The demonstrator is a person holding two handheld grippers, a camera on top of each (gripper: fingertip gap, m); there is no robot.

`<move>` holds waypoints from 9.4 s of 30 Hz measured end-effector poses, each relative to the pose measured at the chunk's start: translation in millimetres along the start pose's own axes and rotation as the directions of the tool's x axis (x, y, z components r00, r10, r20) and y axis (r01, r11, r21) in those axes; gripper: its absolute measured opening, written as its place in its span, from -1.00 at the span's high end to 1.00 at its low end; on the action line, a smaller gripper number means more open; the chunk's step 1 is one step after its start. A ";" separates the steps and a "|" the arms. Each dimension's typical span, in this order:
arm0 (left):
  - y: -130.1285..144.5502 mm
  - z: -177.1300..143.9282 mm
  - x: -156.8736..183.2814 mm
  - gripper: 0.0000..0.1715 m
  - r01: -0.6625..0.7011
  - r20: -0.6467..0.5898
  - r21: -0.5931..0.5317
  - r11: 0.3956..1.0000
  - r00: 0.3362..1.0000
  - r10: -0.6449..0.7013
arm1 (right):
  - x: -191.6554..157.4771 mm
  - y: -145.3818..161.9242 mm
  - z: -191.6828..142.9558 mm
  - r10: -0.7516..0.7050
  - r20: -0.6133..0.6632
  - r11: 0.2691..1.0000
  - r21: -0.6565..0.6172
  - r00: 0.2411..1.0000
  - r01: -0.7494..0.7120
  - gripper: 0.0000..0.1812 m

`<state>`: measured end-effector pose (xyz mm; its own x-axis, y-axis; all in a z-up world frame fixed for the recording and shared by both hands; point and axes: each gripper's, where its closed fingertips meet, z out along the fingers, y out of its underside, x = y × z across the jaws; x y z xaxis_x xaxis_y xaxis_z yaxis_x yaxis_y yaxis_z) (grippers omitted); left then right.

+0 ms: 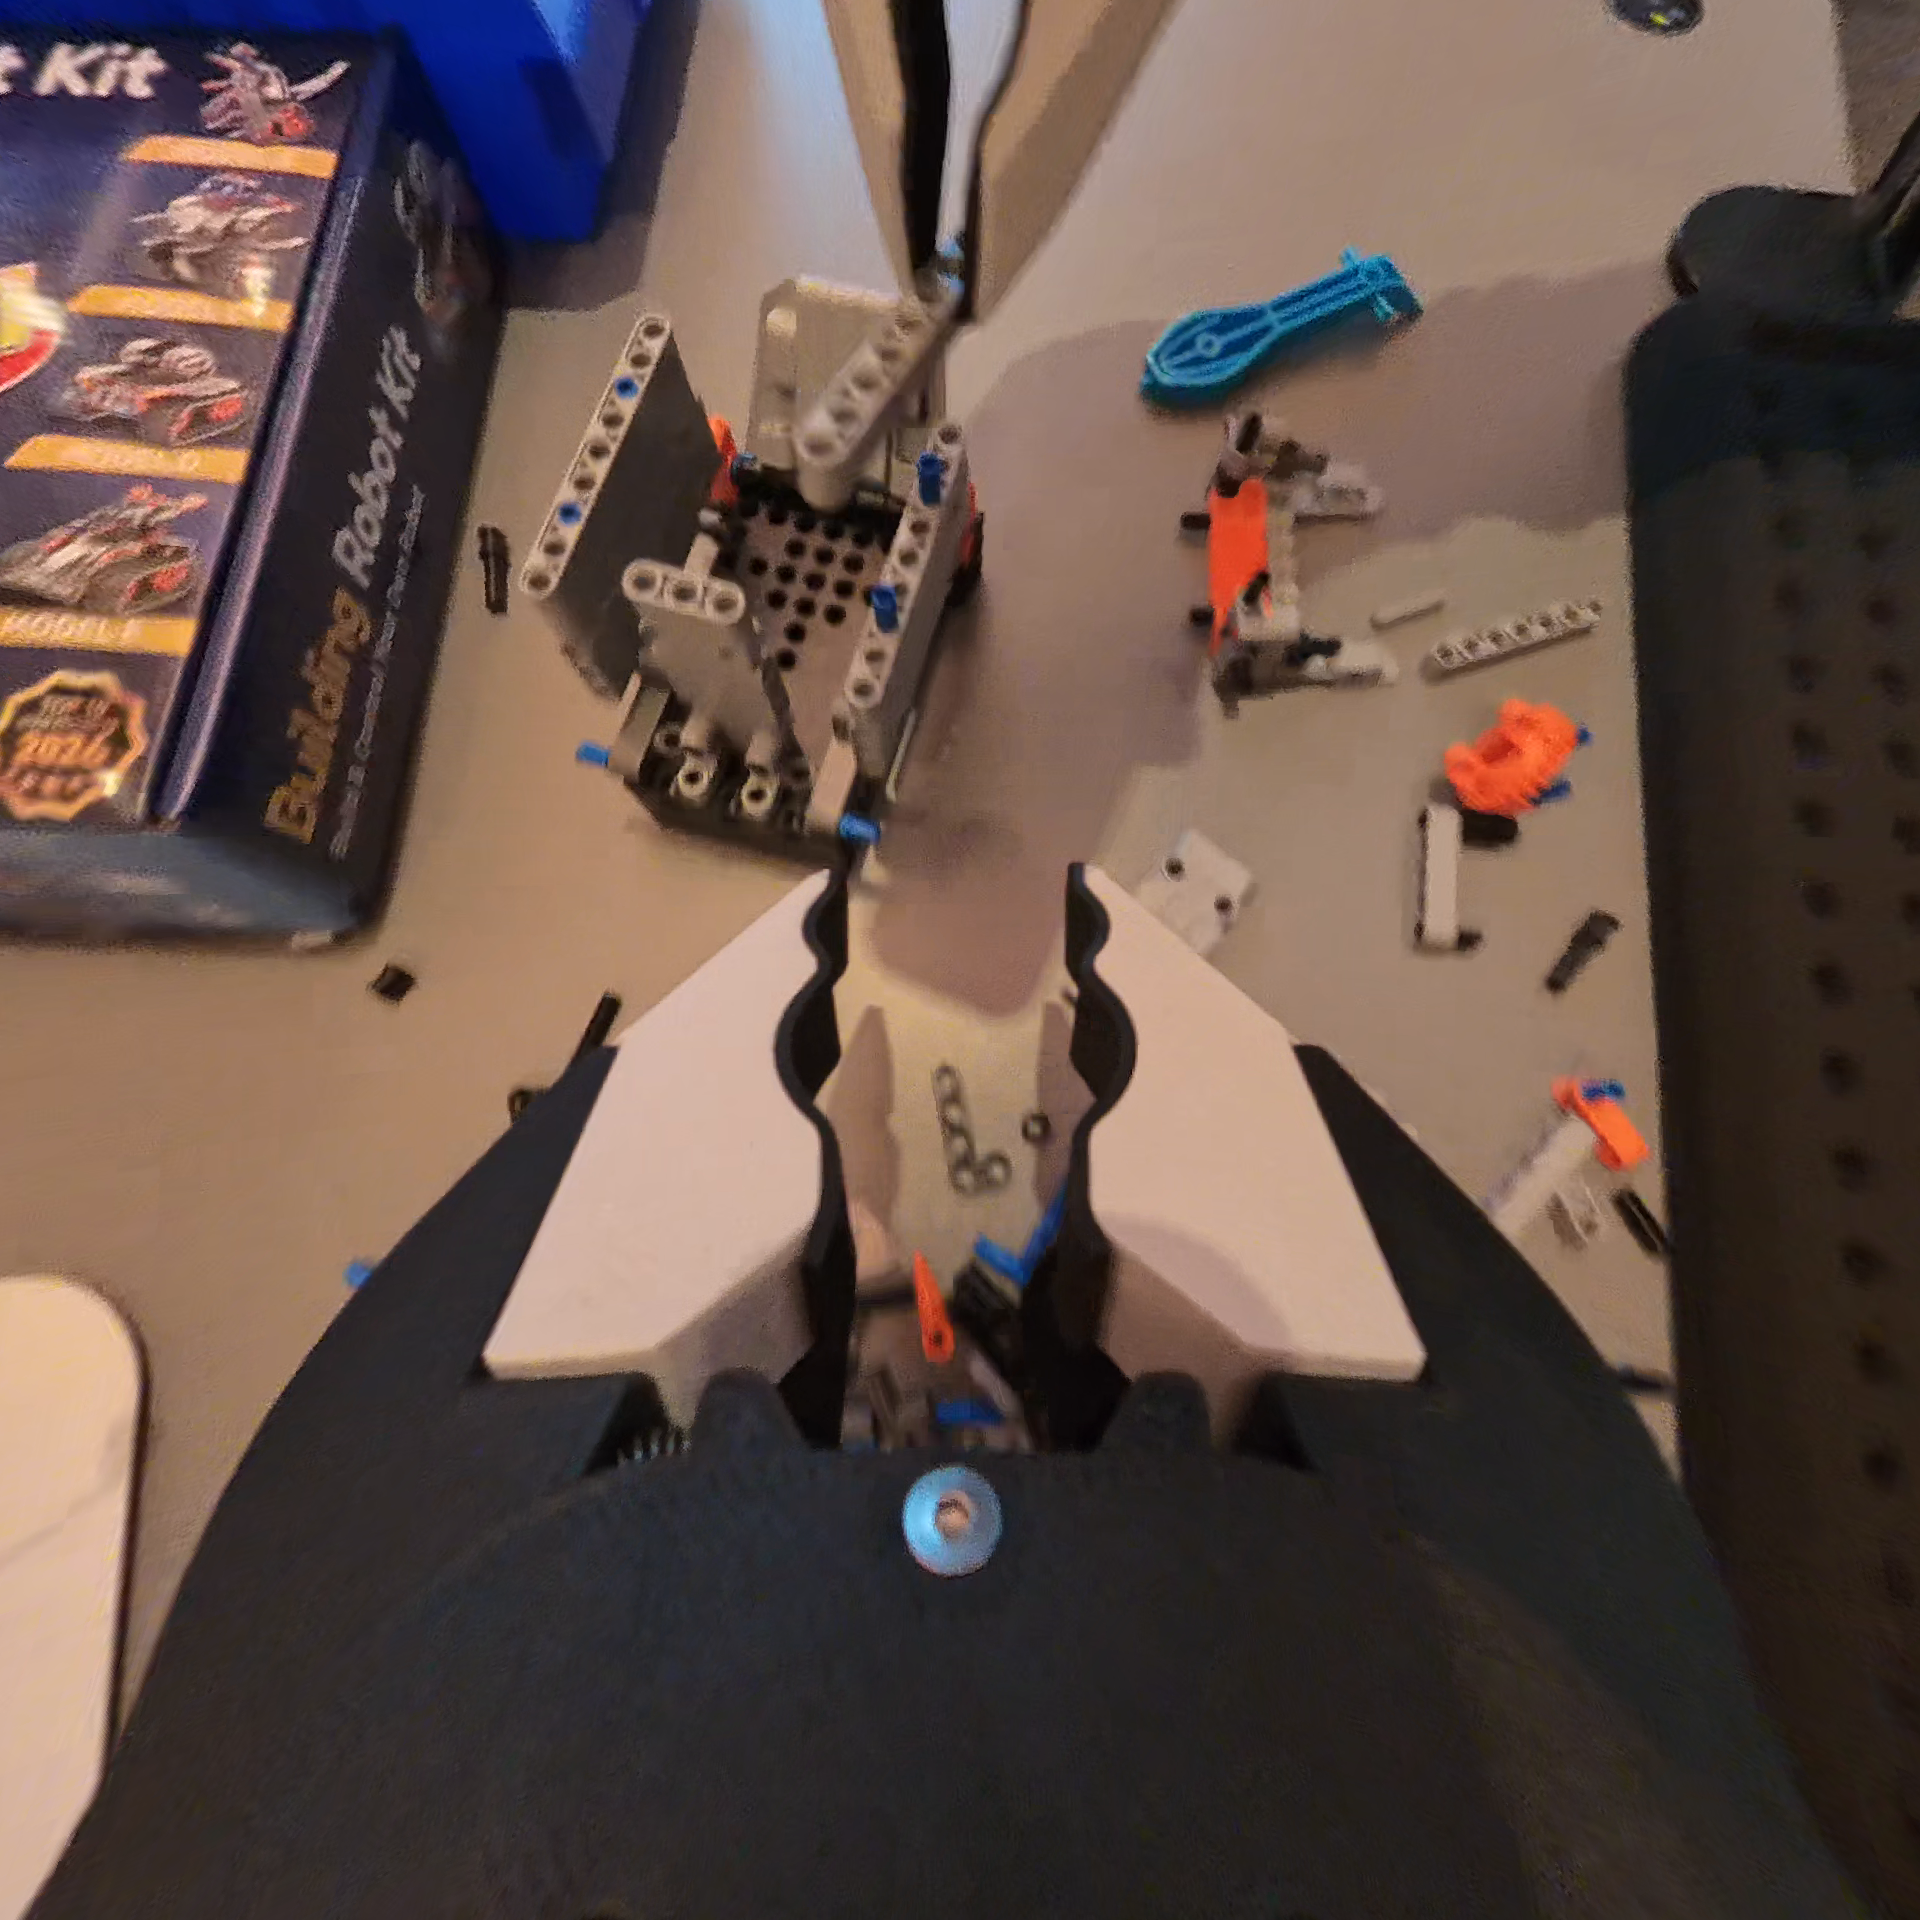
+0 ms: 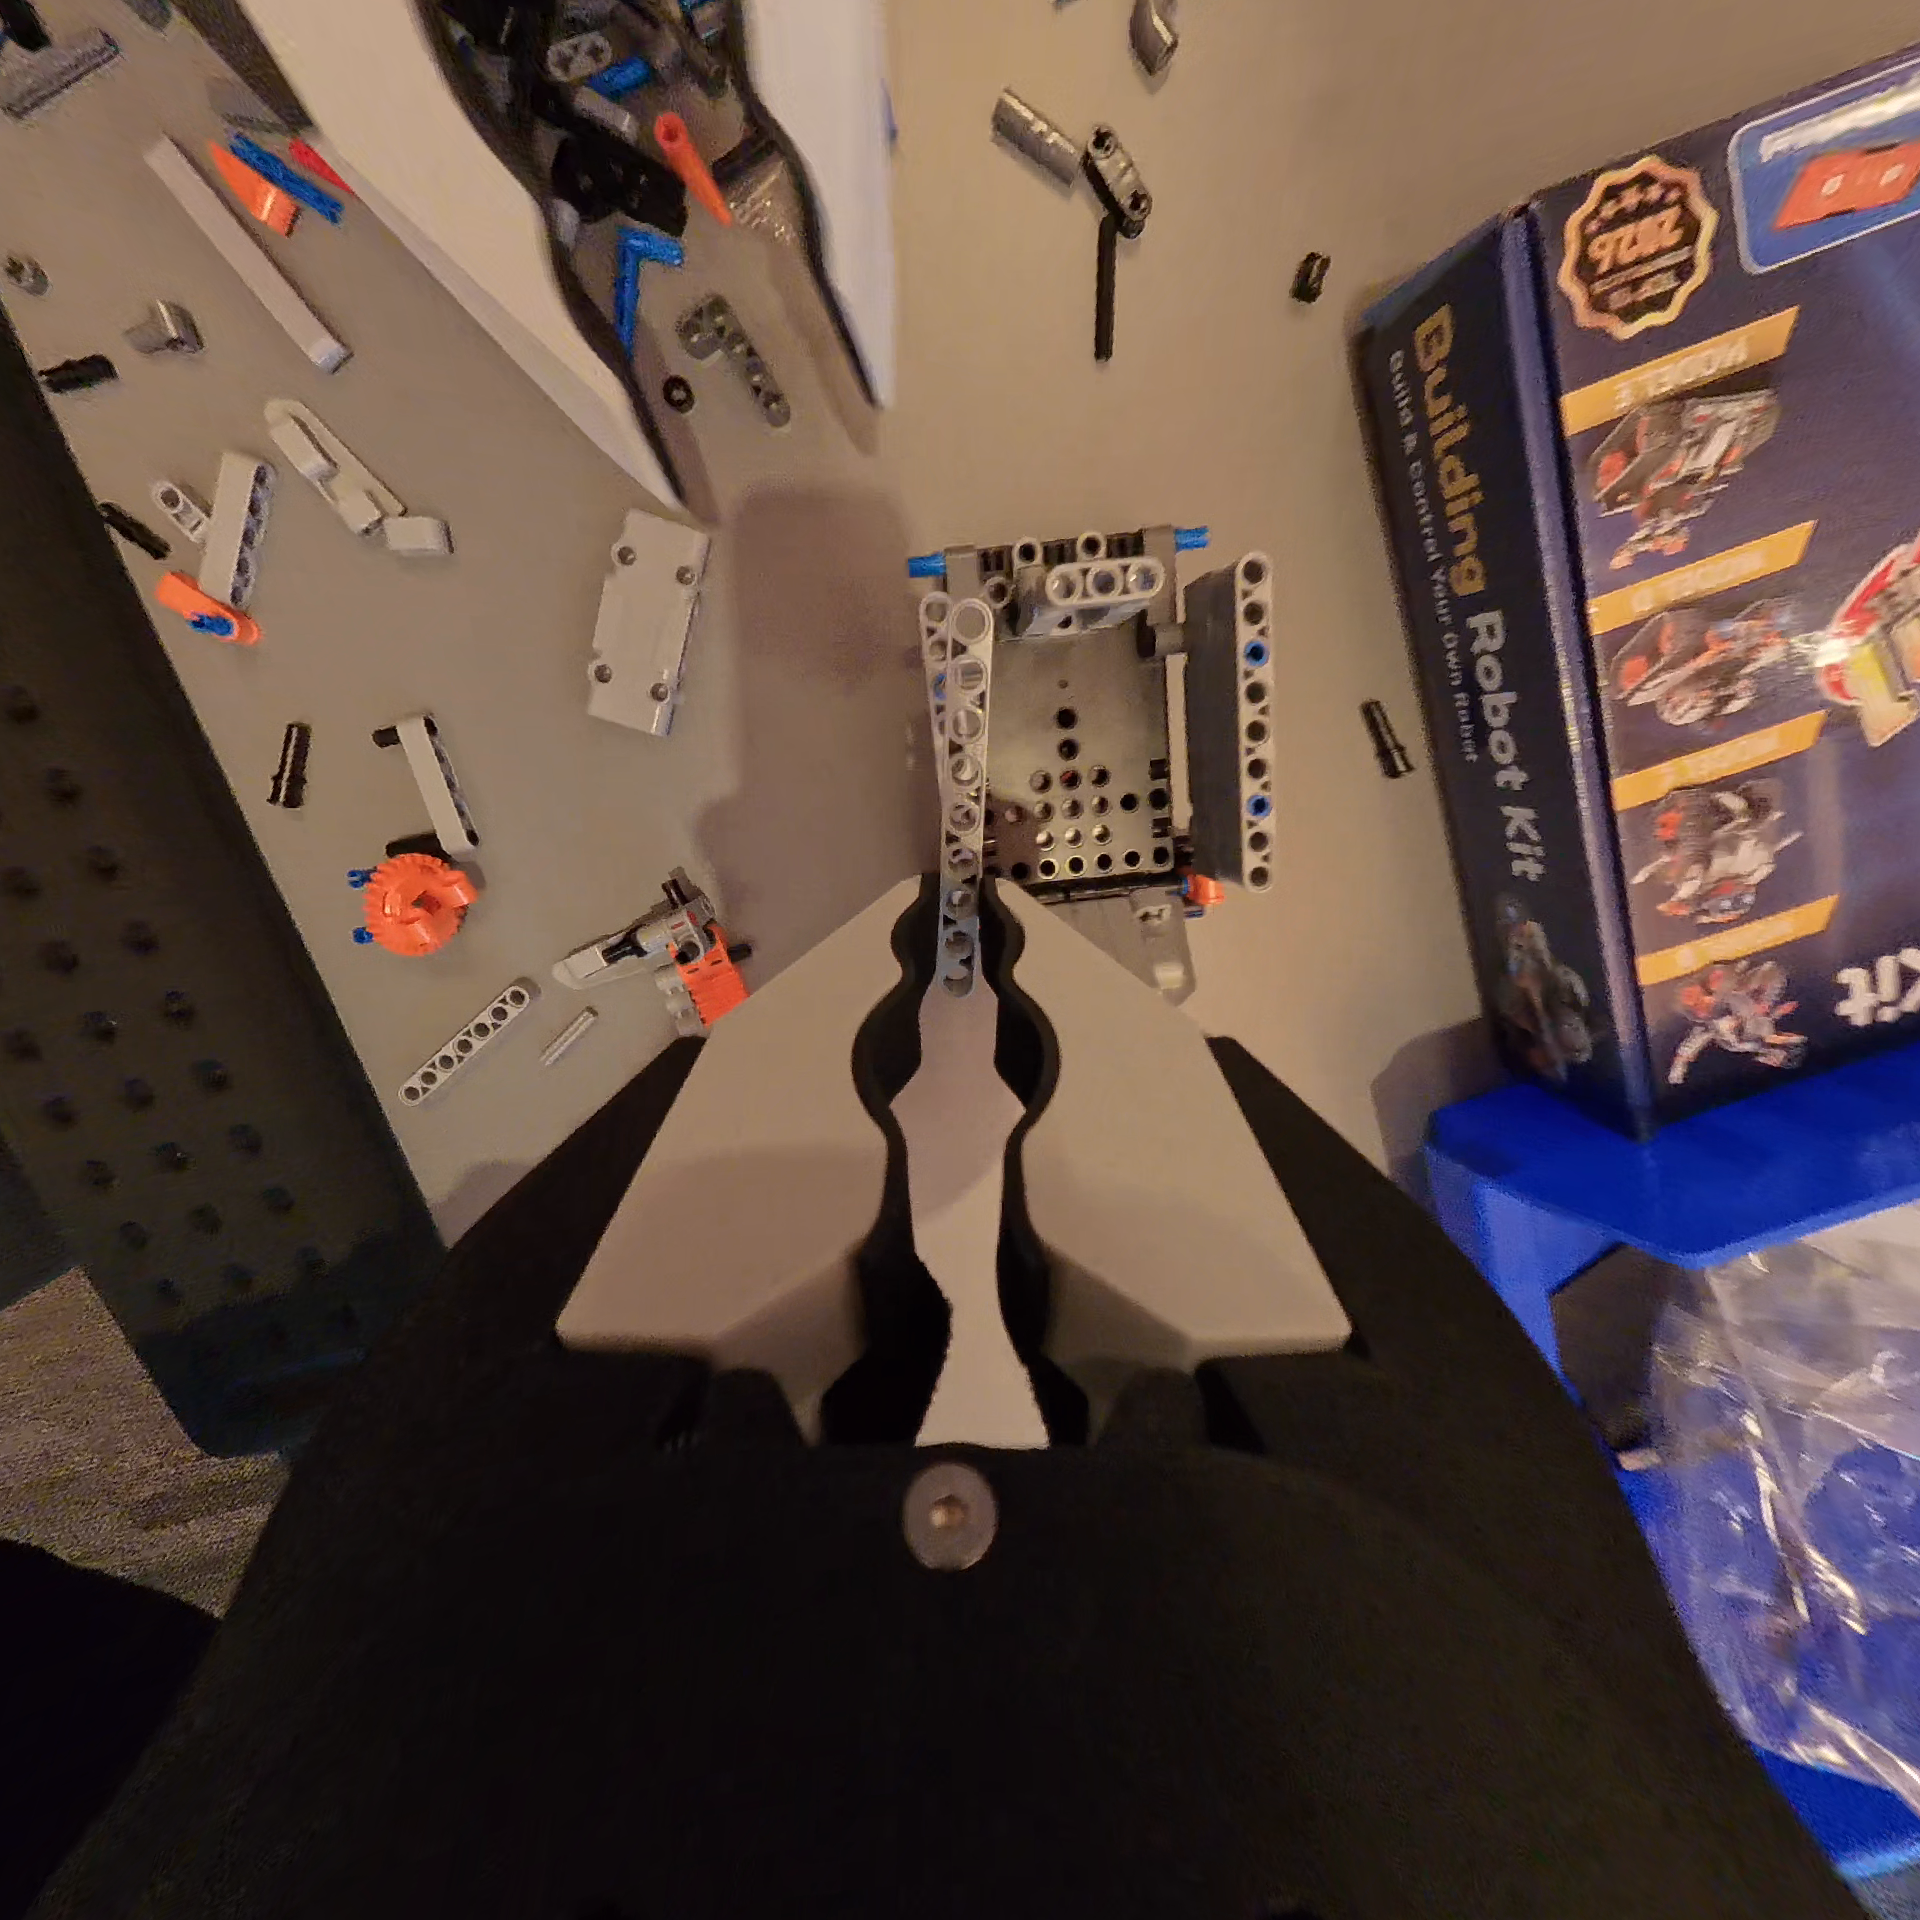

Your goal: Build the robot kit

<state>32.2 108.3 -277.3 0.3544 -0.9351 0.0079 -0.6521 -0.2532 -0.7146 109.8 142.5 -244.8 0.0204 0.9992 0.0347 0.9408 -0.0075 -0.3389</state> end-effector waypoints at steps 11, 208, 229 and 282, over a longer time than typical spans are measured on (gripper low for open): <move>-18.5 52.6 -10.3 0.67 -0.009 0.004 0.008 1.000 1.000 0.009 | 1.4 9.7 24.9 -0.007 0.046 0.999 0.050 0.999 0.005 0.94; -7.2 26.0 -32.7 0.81 -0.053 -0.035 -0.006 0.999 0.998 0.053 | -28.4 -6.3 43.2 0.165 0.140 0.941 0.275 0.976 -0.198 0.81; 2.2 30.8 -29.7 0.59 0.044 -0.073 -0.090 0.995 0.996 -0.050 | -3.3 11.1 30.6 0.366 0.198 0.803 0.427 0.909 -0.416 0.56; 5.0 26.9 -16.7 0.55 0.004 -0.173 -0.065 0.998 0.985 -0.016 | -4.1 23.0 22.8 0.394 0.160 0.823 0.377 0.905 -0.425 0.19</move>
<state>41.1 129.3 -299.8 0.2433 -0.9598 0.1399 -0.6925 -0.2729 -0.6679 123.6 139.1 -274.1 0.3349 0.9077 -0.2527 0.6381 -0.4158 -0.6480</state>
